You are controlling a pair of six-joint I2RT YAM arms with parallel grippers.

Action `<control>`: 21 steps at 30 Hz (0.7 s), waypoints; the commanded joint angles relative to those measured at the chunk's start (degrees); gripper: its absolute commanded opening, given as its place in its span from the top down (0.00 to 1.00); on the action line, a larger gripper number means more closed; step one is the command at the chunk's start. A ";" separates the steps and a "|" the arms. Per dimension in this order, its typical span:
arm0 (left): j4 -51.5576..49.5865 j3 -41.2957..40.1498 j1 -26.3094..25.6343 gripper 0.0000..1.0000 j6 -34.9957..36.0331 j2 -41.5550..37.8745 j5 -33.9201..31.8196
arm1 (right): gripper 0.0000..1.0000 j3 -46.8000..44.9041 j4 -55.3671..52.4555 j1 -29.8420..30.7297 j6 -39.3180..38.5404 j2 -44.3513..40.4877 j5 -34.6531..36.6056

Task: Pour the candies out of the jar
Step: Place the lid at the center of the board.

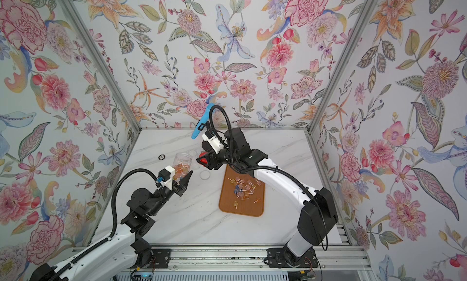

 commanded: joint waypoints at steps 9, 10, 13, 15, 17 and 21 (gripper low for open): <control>3.03 -1.83 6.75 1.00 -4.51 -2.49 -6.14 | 0.54 -19.90 36.93 13.48 7.77 11.88 25.09; 3.28 -1.70 7.07 1.00 -4.88 -2.28 -5.72 | 0.54 -19.91 38.27 14.27 8.20 13.56 26.06; 3.40 -1.31 7.44 1.00 -5.39 -1.59 -5.33 | 0.54 -19.90 42.15 15.75 10.64 18.18 30.64; 3.42 -1.09 7.54 1.00 -5.96 -1.40 -5.35 | 0.53 -20.21 44.86 16.42 11.56 20.73 34.12; 3.37 -1.11 7.61 1.00 -6.02 -1.47 -5.18 | 0.52 -19.75 46.11 16.87 11.54 22.95 37.90; 4.46 -1.16 7.80 1.00 -6.27 -0.71 -4.98 | 0.52 -17.80 47.32 17.14 10.01 26.87 42.92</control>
